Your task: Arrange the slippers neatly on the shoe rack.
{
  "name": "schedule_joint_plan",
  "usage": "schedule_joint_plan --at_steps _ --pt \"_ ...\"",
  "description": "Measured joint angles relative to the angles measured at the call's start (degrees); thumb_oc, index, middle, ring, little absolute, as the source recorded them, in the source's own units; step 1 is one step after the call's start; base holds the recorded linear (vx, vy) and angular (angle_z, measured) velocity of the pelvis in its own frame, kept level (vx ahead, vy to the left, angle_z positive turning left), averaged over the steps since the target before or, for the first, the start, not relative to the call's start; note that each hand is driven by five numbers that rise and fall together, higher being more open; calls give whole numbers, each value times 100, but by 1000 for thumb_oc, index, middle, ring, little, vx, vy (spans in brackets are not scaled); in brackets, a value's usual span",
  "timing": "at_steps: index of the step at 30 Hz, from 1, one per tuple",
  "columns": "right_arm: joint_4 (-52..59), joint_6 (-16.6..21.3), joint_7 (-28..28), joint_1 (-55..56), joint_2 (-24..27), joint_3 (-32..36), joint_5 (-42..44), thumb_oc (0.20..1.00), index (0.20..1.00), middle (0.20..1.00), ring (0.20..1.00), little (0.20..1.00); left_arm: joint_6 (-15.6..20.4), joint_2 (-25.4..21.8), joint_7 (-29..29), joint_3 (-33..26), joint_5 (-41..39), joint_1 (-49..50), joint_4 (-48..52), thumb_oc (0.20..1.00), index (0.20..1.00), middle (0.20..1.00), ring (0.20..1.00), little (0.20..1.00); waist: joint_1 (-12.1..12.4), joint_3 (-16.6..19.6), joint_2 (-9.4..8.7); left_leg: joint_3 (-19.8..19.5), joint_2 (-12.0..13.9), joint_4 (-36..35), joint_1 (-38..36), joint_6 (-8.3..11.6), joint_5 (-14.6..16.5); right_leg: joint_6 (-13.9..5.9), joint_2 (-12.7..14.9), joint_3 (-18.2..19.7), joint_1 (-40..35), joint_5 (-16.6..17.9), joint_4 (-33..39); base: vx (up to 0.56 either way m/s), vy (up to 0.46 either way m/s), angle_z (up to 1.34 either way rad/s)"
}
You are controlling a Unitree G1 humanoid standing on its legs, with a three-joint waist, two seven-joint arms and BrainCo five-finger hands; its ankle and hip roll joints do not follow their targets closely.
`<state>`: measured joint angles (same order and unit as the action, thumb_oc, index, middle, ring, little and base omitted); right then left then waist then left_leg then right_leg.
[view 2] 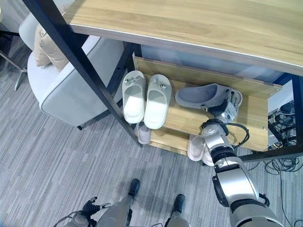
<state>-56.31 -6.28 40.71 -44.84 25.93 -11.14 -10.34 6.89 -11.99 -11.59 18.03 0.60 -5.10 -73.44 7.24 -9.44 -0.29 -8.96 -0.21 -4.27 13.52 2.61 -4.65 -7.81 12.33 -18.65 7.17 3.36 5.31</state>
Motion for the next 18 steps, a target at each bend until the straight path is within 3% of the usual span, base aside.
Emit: schedule_joint_plan --at_steps 4,5,6,18 --pt "-109 -27 189 -104 1 196 71 1000 1000 1000 1000 1000 -5 22 -3 6 -3 -95 0 1000 1000 1000 1000 1000 17 -26 42 -160 -36 39 142 14 -50 2 7 -141 24 0 0 28 16 19" --pt "-142 -26 205 -137 1 190 104 771 771 771 771 771 -5 18 -5 3 -5 -97 1 1000 1000 1000 1000 1000 14 -28 46 -165 -41 40 143 13 -57 0 12 -171 24 1 0 49 13 6" --pt "-158 -19 199 -156 -31 157 238 200 200 200 200 200 0 22 -5 5 -6 -105 5 1000 1000 1000 1000 1000 18 -27 49 -190 -42 40 143 17 -61 0 10 -197 9 1 0 52 14 13" --pt "-412 42 192 -236 61 141 330 200 200 200 200 200 -50 38 -4 2 -211 -109 11 1000 1000 1000 1000 1000 8 162 129 -335 -78 54 110 14 -123 -11 46 -318 -125 10 0 5 0 6"
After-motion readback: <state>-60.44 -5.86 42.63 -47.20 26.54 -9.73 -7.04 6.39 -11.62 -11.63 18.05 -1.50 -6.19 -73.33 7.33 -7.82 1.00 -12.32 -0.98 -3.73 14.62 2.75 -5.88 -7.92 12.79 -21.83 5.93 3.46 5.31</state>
